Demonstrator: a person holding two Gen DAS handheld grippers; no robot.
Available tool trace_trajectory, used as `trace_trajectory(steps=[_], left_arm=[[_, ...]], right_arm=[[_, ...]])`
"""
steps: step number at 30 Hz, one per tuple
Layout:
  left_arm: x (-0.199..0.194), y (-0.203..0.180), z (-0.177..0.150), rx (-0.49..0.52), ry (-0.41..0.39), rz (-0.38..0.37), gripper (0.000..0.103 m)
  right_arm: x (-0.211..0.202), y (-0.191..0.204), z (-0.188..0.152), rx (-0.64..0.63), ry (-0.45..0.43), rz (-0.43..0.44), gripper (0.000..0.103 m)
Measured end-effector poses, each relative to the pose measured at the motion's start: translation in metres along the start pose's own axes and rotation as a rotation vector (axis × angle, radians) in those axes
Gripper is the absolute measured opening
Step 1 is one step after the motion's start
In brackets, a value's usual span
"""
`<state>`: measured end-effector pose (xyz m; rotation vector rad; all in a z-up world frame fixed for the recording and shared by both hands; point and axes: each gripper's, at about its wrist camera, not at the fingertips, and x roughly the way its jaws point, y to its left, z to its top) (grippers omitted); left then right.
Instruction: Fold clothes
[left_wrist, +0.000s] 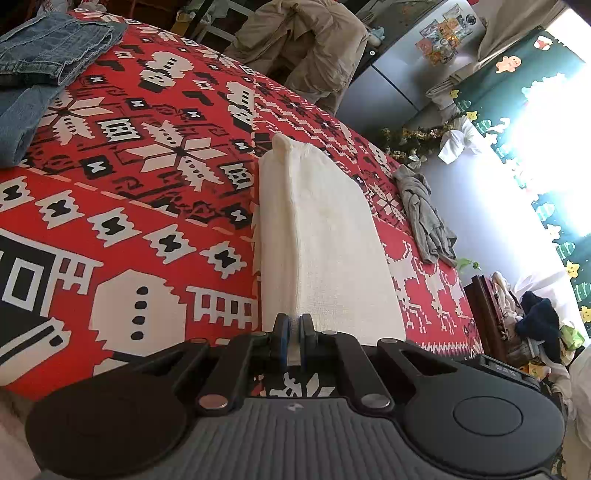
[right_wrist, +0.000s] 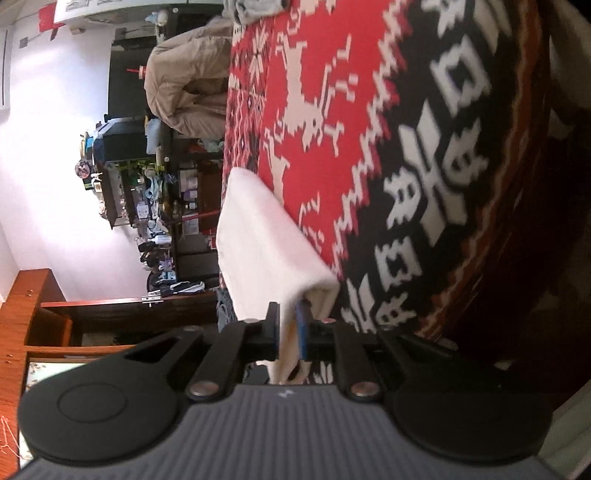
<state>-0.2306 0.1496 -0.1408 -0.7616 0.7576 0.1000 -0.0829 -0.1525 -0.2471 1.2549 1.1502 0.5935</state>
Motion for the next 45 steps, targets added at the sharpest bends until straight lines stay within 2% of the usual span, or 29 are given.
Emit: trace_trajectory(steps=[2, 3, 4, 9, 12, 15, 20, 23, 31, 34, 38, 43, 45], left_arm=[[0.000, 0.000, 0.000, 0.003, 0.000, 0.000, 0.006], [0.000, 0.000, 0.000, 0.008, 0.000, 0.001, 0.006], [0.000, -0.001, 0.000, 0.012, -0.001, 0.003, 0.006], [0.000, 0.001, 0.000, 0.003, -0.001, -0.003, 0.006], [0.000, 0.002, 0.000, 0.001, -0.001, -0.004, 0.006], [0.000, 0.002, 0.000, 0.006, -0.001, -0.002, 0.006], [0.000, 0.001, 0.000, 0.006, -0.002, 0.001, 0.006], [0.000, 0.001, -0.001, 0.007, -0.006, 0.003, 0.006], [-0.001, 0.001, -0.001, 0.005, -0.005, 0.000, 0.006], [-0.001, 0.001, -0.001, 0.005, -0.005, -0.001, 0.007], [-0.001, 0.001, -0.001, 0.004, -0.004, -0.002, 0.007], [-0.002, 0.001, 0.000, 0.009, -0.002, 0.001, 0.007], [-0.002, 0.001, 0.000, 0.010, -0.002, 0.002, 0.007]], right_arm=[[0.005, -0.001, 0.001, 0.000, -0.015, -0.013, 0.014], [0.006, -0.001, 0.001, 0.001, -0.022, -0.018, 0.007], [0.004, 0.000, 0.000, -0.013, -0.027, -0.021, 0.005], [-0.013, 0.005, -0.001, -0.071, -0.024, -0.047, 0.001], [-0.023, 0.023, 0.008, -0.233, -0.069, -0.114, 0.006], [-0.029, 0.043, 0.016, -0.421, -0.106, -0.194, 0.006], [0.001, 0.073, 0.009, -0.759, -0.047, -0.328, 0.006], [0.014, 0.078, -0.002, -0.852, -0.004, -0.358, 0.006], [0.013, 0.079, -0.027, -0.982, 0.048, -0.405, 0.006], [0.007, 0.079, -0.023, -0.965, 0.027, -0.420, 0.006], [0.009, 0.083, -0.016, -0.950, 0.011, -0.398, 0.007], [0.016, 0.086, -0.024, -1.001, 0.057, -0.402, 0.007], [0.010, 0.084, -0.019, -0.948, 0.048, -0.392, 0.007]])
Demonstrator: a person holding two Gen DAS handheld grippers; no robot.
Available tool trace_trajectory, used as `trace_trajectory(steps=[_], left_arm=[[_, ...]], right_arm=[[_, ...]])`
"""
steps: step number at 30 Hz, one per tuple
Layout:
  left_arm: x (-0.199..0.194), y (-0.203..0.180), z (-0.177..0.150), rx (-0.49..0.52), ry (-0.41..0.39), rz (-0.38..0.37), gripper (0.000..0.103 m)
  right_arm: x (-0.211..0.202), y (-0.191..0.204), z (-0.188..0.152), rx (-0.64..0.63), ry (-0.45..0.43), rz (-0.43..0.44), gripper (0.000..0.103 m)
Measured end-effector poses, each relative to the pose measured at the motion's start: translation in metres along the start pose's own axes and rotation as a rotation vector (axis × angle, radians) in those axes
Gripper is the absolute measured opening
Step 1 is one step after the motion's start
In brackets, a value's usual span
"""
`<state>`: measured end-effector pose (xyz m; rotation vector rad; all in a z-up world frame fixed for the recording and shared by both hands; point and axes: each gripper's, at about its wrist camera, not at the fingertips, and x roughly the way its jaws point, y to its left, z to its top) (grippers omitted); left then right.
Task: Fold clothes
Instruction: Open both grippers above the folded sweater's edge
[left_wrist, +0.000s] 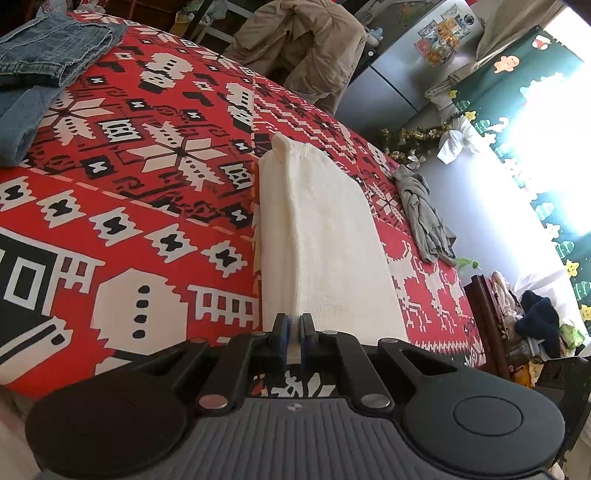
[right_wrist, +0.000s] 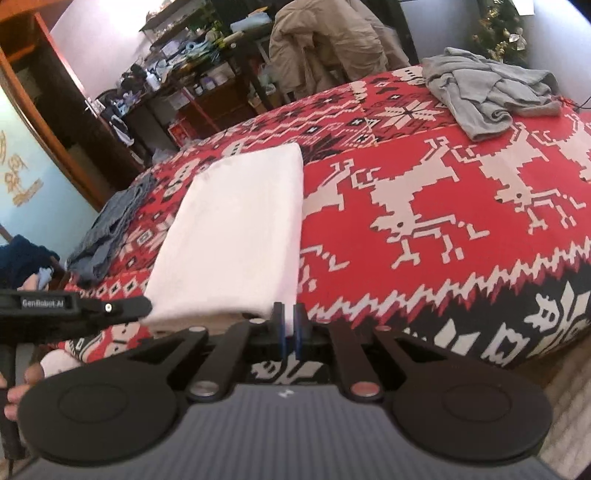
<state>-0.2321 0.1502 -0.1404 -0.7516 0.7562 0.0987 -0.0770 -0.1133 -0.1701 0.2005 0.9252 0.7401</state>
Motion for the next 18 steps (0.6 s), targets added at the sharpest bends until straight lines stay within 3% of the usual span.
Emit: trace_trajectory(steps=[2, 5, 11, 14, 15, 18], left_arm=[[0.000, 0.000, 0.000, 0.000, 0.001, 0.000, 0.007], [0.000, 0.000, 0.000, -0.002, 0.002, 0.001, 0.007], [0.000, 0.000, 0.000, -0.002, 0.006, 0.004, 0.007], [0.001, -0.001, 0.000, -0.002, 0.006, 0.004, 0.007], [0.001, 0.000, 0.000, -0.003, 0.007, 0.003, 0.007], [0.001, 0.000, 0.000, -0.004, 0.008, 0.003, 0.007]], right_arm=[[-0.005, -0.009, 0.000, 0.066, -0.006, 0.010, 0.011], [-0.011, -0.025, 0.004, 0.189, -0.029, 0.063, 0.036], [0.005, -0.031, 0.012, 0.286, 0.015, 0.169, 0.046], [0.014, -0.030, 0.011, 0.294, 0.038, 0.175, 0.043], [0.015, -0.029, 0.010, 0.288, 0.039, 0.168, 0.025], [0.014, -0.025, 0.006, 0.268, 0.034, 0.150, 0.013]])
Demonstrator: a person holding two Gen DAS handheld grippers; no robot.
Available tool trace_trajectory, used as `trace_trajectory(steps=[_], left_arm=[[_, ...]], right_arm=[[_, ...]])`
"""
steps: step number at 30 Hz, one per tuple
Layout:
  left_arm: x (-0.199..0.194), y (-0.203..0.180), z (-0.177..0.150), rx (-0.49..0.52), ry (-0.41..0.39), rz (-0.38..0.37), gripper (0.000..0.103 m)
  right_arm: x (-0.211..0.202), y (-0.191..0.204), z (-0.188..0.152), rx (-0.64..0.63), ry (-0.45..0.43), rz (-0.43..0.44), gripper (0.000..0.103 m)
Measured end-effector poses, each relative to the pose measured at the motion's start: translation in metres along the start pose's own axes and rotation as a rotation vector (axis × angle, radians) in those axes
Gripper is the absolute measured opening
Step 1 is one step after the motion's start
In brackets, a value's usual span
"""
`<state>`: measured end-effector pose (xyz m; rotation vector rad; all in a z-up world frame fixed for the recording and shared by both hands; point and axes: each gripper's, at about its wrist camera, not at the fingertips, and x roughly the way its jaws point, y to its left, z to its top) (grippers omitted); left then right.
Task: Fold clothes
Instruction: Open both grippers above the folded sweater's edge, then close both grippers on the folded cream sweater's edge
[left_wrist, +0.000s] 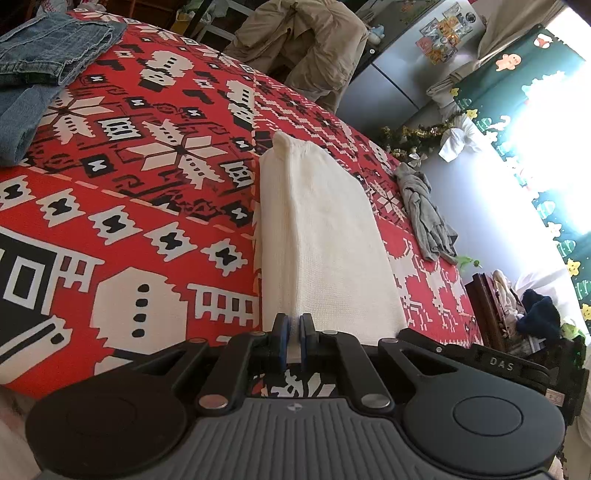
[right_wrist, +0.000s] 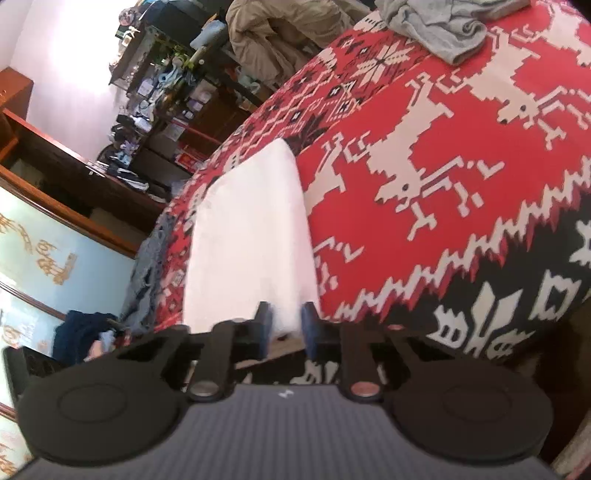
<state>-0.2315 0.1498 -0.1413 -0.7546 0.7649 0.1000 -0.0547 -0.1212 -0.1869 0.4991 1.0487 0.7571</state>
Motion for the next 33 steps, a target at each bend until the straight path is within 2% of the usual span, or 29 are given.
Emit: trace_trajectory(steps=[7, 9, 12, 13, 14, 16, 18, 20, 22, 24, 25, 28, 33], left_arm=[[0.000, 0.001, 0.000, -0.014, 0.006, -0.001, 0.008], [-0.003, 0.000, 0.000, -0.012, 0.007, 0.000, 0.009], [-0.012, -0.001, 0.000, -0.003, -0.003, 0.005, 0.012], [-0.015, -0.001, 0.001, -0.003, -0.008, 0.006, 0.017], [-0.018, -0.001, 0.002, -0.004, -0.012, 0.008, 0.026], [-0.024, -0.001, 0.007, -0.010, -0.035, 0.006, 0.037], [-0.026, -0.001, 0.016, -0.012, -0.051, 0.006, 0.040], [-0.023, -0.002, 0.026, -0.008, -0.061, 0.009, 0.048], [-0.016, -0.003, 0.038, -0.006, -0.065, 0.010, 0.051], [-0.003, -0.003, 0.048, -0.005, -0.058, 0.005, 0.054], [0.004, -0.002, 0.053, -0.004, -0.055, 0.005, 0.054], [0.027, 0.000, 0.062, 0.001, -0.026, 0.014, 0.054], [0.051, 0.009, 0.069, -0.016, 0.015, -0.003, 0.051]], right_arm=[[-0.011, -0.001, -0.004, 0.015, 0.009, 0.005, 0.012], [-0.017, -0.003, -0.007, 0.017, 0.022, 0.012, 0.003], [-0.029, -0.006, -0.008, 0.027, 0.031, 0.016, 0.004], [-0.033, -0.008, -0.006, 0.030, 0.027, 0.014, 0.005], [-0.036, -0.009, -0.004, 0.035, 0.022, 0.011, 0.008], [-0.042, -0.010, 0.004, 0.024, 0.013, 0.004, 0.009], [-0.043, -0.006, 0.013, -0.015, 0.006, -0.015, 0.015], [-0.041, -0.003, 0.022, -0.049, 0.001, -0.029, 0.018], [-0.036, 0.002, 0.031, -0.069, -0.003, -0.031, 0.021], [-0.030, 0.008, 0.040, -0.097, -0.007, -0.036, 0.034], [-0.026, 0.011, 0.044, -0.117, -0.009, -0.042, 0.037], [-0.009, 0.020, 0.058, -0.173, -0.012, -0.063, 0.041], [0.022, 0.019, 0.074, -0.172, 0.009, -0.091, 0.046]])
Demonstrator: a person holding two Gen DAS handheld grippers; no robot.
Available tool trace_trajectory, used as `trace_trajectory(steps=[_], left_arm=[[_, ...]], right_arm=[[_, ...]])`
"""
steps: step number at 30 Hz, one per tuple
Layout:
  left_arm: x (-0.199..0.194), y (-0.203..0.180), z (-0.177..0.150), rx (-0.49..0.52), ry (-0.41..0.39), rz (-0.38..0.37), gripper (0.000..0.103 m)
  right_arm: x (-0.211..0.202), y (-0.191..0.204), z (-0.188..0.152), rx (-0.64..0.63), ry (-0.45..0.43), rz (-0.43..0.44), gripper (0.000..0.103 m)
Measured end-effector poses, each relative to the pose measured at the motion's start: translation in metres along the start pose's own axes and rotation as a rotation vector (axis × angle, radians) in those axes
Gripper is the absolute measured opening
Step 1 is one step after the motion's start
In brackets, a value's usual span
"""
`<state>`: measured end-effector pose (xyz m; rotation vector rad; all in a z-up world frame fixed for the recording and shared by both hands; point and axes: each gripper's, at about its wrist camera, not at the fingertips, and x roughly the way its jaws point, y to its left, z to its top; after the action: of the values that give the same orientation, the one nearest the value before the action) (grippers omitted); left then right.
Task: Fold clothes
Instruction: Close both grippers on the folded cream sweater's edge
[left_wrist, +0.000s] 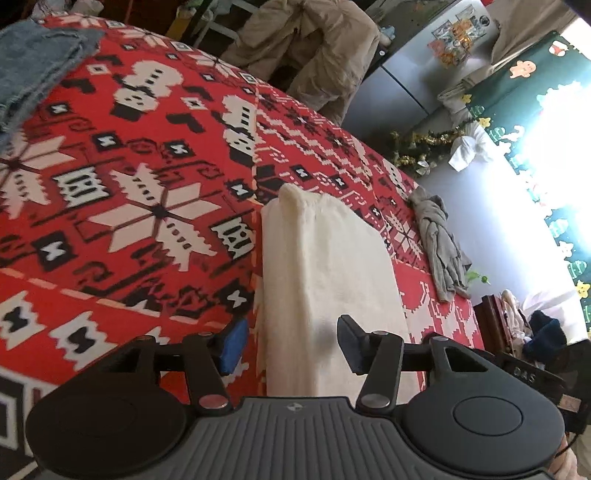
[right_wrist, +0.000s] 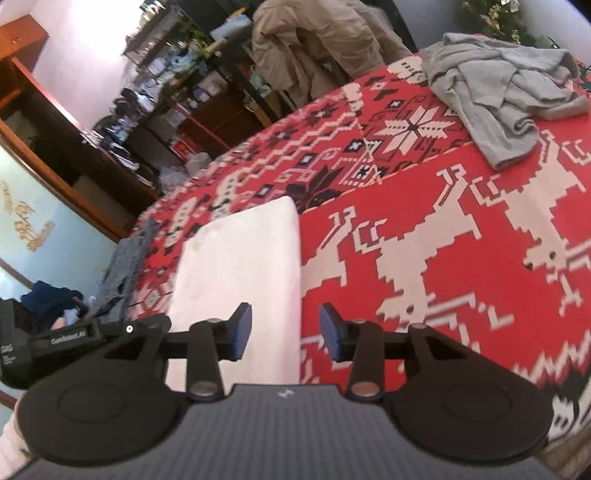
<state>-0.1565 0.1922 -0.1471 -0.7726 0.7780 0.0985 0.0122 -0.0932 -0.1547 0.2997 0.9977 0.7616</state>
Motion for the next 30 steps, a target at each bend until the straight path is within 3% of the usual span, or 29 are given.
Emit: trace_trajectory(steps=[6, 11, 15, 16, 18, 21, 25, 30], left_arm=[[0.010, 0.009, 0.002, -0.041, 0.024, -0.042, 0.051], [0.009, 0.003, 0.000, 0.016, 0.011, -0.028, 0.051], [0.009, 0.010, 0.000, -0.025, 0.014, -0.065, 0.050], [0.011, 0.011, -0.001, -0.036, 0.017, -0.078, 0.043], [0.013, 0.013, -0.002, -0.059, 0.013, -0.092, 0.039], [0.011, 0.013, -0.004, -0.081, -0.007, -0.095, 0.030], [0.005, 0.003, -0.006, -0.056, -0.037, -0.069, 0.025], [-0.013, -0.006, 0.002, -0.057, -0.084, -0.088, 0.025]], right_arm=[[0.027, 0.001, 0.005, 0.024, 0.014, -0.014, 0.046], [0.040, 0.004, 0.003, 0.011, 0.030, -0.001, 0.046], [0.043, 0.008, 0.002, -0.005, 0.027, 0.018, 0.046], [0.043, 0.009, 0.002, -0.012, 0.027, 0.022, 0.046], [0.043, 0.011, 0.001, -0.029, 0.024, 0.014, 0.031], [0.041, 0.014, 0.000, -0.046, 0.013, 0.007, 0.023], [0.034, 0.021, -0.002, -0.065, -0.016, 0.001, 0.018], [0.023, 0.034, 0.003, -0.093, -0.043, -0.006, 0.018]])
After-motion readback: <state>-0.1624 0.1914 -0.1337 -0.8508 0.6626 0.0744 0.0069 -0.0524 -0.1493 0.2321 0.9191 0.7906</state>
